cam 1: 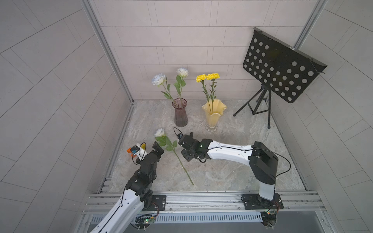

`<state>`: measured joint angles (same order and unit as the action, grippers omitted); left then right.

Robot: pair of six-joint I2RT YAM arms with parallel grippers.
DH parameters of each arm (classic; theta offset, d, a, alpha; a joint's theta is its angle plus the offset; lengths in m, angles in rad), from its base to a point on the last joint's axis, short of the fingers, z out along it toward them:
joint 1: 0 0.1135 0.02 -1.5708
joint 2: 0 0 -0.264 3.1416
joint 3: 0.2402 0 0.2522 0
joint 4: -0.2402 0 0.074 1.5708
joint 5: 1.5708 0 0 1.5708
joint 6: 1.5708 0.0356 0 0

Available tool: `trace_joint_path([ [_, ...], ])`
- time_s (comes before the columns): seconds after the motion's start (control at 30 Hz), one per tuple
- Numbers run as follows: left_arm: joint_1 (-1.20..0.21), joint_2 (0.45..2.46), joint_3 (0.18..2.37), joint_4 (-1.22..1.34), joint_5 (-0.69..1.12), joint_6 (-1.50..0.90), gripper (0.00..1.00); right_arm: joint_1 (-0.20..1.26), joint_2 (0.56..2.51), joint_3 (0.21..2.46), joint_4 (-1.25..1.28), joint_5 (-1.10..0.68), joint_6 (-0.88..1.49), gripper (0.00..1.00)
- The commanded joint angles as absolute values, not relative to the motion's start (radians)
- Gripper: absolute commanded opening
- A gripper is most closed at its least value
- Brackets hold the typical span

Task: Arrange the flowers in different vases according to their colors
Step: Pick up the flower at the center of the board.

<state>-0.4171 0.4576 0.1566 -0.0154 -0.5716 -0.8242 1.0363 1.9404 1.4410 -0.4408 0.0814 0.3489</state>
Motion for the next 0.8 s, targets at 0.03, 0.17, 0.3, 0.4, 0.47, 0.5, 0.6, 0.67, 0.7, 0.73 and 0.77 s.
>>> trace_joint_path([
  [0.03, -0.413, 0.445, 0.162, -0.054, -0.6, -0.846, 1.0, 1.069, 2.042, 1.568, -0.534, 0.058, 0.375, 0.5],
  [0.17, -0.413, 0.442, 0.16, -0.049, -0.599, -0.844, 1.0, 1.074, 2.134, 1.671, -0.568, 0.049, 0.383, 0.51],
  [0.3, -0.411, 0.44, 0.159, -0.05, -0.598, -0.844, 1.0, 1.075, 2.205, 1.738, -0.597, 0.04, 0.391, 0.51],
  [0.4, -0.413, 0.438, 0.157, -0.047, -0.596, -0.842, 1.0, 1.075, 2.235, 1.762, -0.604, 0.038, 0.392, 0.5],
  [0.47, -0.412, 0.436, 0.157, -0.043, -0.593, -0.838, 1.0, 1.075, 2.246, 1.765, -0.603, 0.037, 0.391, 0.49],
  [0.5, -0.412, 0.436, 0.158, -0.042, -0.591, -0.835, 1.0, 1.073, 2.25, 1.764, -0.602, 0.037, 0.391, 0.47],
  [0.6, -0.412, 0.432, 0.155, -0.041, -0.59, -0.833, 1.0, 1.074, 2.262, 1.764, -0.6, 0.033, 0.393, 0.43],
  [0.67, -0.412, 0.428, 0.153, -0.041, -0.589, -0.833, 1.0, 1.074, 2.272, 1.762, -0.598, 0.033, 0.394, 0.39],
  [0.7, -0.412, 0.428, 0.153, -0.042, -0.589, -0.833, 1.0, 1.073, 2.275, 1.761, -0.597, 0.034, 0.396, 0.38],
  [0.73, -0.412, 0.426, 0.153, -0.042, -0.589, -0.833, 1.0, 1.072, 2.28, 1.761, -0.596, 0.031, 0.397, 0.35],
  [0.77, -0.412, 0.424, 0.152, -0.042, -0.589, -0.833, 1.0, 1.072, 2.283, 1.761, -0.595, 0.029, 0.399, 0.34],
])
